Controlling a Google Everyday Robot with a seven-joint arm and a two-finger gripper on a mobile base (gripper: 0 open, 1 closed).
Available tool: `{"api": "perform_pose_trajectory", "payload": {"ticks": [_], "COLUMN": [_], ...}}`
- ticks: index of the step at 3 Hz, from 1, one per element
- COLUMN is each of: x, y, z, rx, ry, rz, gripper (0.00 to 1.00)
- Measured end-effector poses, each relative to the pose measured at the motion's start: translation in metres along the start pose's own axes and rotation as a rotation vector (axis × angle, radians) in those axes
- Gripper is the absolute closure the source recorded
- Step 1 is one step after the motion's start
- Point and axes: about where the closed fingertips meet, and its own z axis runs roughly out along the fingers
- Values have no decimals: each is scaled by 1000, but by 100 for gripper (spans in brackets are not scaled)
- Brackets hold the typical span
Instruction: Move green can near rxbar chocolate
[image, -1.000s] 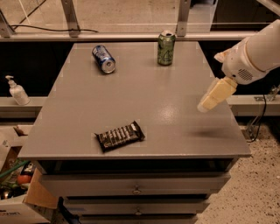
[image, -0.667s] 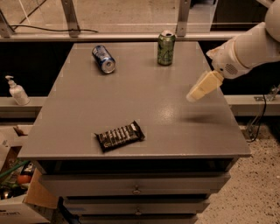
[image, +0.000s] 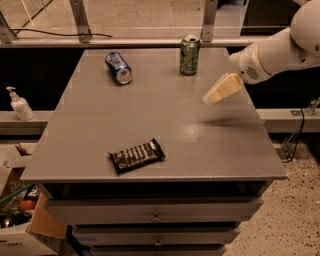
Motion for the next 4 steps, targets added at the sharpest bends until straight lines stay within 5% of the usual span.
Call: {"api": "perform_pose_trajectory", "payload": {"ticks": [4], "x": [-25], "y": [-104], "z": [70], "rx": [178], "ry": [-265], "rz": [145], "gripper": [0]}}
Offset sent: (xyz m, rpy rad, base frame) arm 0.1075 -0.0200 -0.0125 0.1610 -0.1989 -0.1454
